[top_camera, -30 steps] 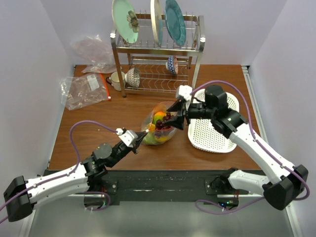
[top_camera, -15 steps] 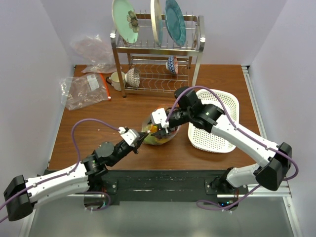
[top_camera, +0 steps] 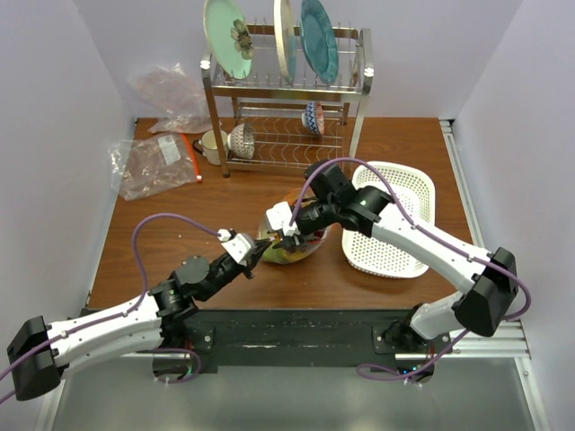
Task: Place the food in the zip-top bag and seal the zipper
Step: Zip the zipper food storage bag at the center of the board.
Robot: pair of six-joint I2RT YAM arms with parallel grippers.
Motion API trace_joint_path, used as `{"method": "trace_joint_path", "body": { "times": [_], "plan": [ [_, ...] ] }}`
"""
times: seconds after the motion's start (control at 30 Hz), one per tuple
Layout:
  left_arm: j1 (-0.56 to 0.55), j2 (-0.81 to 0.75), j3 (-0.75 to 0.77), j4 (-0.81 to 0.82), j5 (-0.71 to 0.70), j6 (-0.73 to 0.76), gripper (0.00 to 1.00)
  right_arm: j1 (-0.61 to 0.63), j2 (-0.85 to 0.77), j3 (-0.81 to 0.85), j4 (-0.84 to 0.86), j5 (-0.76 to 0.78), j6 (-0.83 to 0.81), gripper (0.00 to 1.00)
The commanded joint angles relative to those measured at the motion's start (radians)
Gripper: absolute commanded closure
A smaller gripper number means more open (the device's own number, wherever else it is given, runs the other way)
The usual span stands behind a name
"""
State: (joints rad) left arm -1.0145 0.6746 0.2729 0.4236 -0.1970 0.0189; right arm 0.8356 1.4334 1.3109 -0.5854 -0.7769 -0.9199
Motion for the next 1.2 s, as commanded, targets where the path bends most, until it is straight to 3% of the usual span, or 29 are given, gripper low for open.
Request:
{"method": "trace_joint_path", "body": {
  "times": [0.0, 0.07, 0.13, 0.17, 0.33, 0.5, 0.6, 0.8, 1.07, 1.17],
  "plan": [
    [0.005, -0.004, 0.049, 0.027, -0.001, -0.004, 1.00, 0.005, 0.012, 0.042, -0.014, 0.008, -0.022, 0.60],
    [0.005, -0.006, 0.046, 0.027, -0.001, -0.005, 1.00, 0.007, 0.018, 0.047, -0.017, 0.013, -0.020, 0.68],
    [0.007, -0.007, 0.043, 0.027, -0.001, -0.005, 1.00, 0.007, 0.030, 0.065, -0.036, 0.018, -0.019, 0.94],
    [0.005, -0.007, 0.042, 0.027, -0.004, -0.005, 1.00, 0.007, 0.036, 0.074, -0.045, 0.018, -0.020, 1.00],
    [0.007, -0.009, 0.032, 0.033, 0.005, -0.002, 0.98, 0.007, 0.048, 0.097, -0.077, 0.021, -0.017, 1.00],
    [0.007, -0.013, 0.029, 0.037, 0.045, 0.019, 0.70, 0.007, 0.041, 0.106, -0.062, 0.016, 0.009, 1.00],
    [0.007, -0.013, 0.019, 0.067, 0.057, 0.041, 0.64, 0.007, 0.039, 0.106, -0.059, 0.013, 0.009, 1.00],
    [0.005, 0.002, 0.012, 0.106, 0.057, 0.069, 0.73, 0.007, 0.042, 0.117, -0.077, 0.004, 0.003, 1.00],
    [0.005, 0.029, 0.034, 0.127, 0.087, 0.096, 0.70, 0.007, 0.042, 0.129, -0.110, -0.005, -0.016, 1.00],
    [0.005, 0.043, 0.045, 0.126, 0.109, 0.105, 0.75, 0.007, 0.042, 0.129, -0.108, -0.007, -0.016, 1.00]
  ]
}}
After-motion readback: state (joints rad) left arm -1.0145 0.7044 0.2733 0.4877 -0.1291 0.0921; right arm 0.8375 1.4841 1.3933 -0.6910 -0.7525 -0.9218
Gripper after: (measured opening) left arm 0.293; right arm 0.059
